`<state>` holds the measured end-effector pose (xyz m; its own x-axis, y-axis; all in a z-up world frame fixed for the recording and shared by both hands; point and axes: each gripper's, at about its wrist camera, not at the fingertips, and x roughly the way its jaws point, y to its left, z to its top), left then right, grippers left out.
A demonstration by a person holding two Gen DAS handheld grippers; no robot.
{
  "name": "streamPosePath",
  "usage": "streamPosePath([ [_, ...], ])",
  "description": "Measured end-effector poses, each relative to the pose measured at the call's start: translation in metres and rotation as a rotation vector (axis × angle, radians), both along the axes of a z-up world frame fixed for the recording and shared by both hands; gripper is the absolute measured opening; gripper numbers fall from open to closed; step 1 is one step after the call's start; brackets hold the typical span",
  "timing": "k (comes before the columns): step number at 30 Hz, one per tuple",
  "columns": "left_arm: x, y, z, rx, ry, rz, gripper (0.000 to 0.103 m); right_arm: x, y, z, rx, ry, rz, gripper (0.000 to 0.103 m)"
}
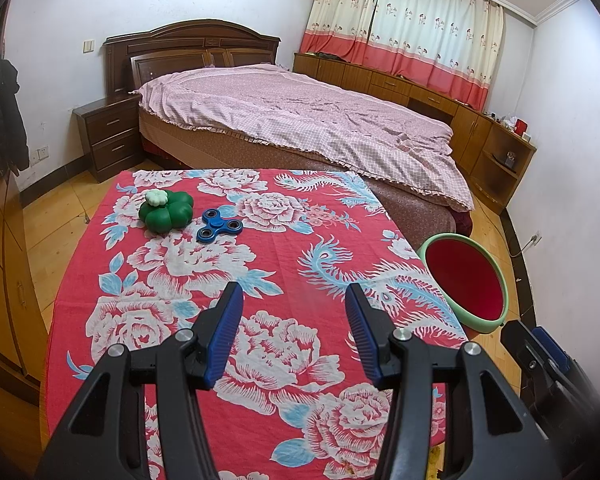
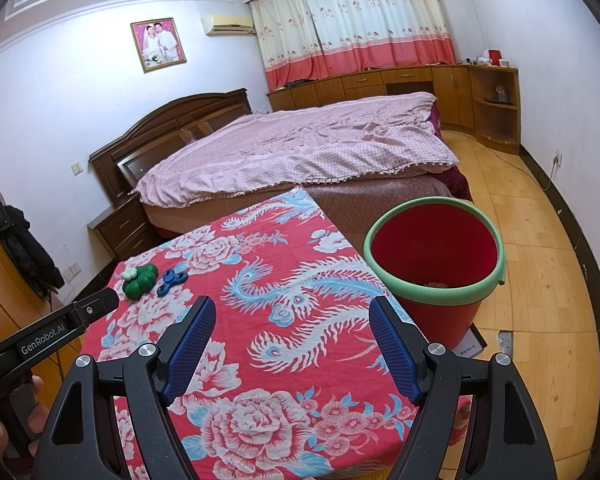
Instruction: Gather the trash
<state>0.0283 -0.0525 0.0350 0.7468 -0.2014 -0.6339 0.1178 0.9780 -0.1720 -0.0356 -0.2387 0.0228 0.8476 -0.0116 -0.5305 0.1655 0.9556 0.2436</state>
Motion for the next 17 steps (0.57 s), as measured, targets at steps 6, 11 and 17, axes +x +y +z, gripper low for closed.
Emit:
streamPosePath([
  [6, -0.0001, 0.0001, 0.0, 0.001, 0.001, 0.0, 0.053, 0.0001, 0.0007, -0.0003, 0.002, 0.003, 0.001, 0.08],
  [11, 0.0, -0.0001, -0.0002, 0.001, 0.001, 0.0, 0.053, 0.0, 0.0017, -0.0003, 0.002, 0.003, 0.002, 0.08],
  [17, 0.0003, 0.0005, -0.0005, 0.002, 0.004, 0.001, 0.053, 0.0001, 0.0015, -0.0003, 0.002, 0.004, 0.001, 0.08],
])
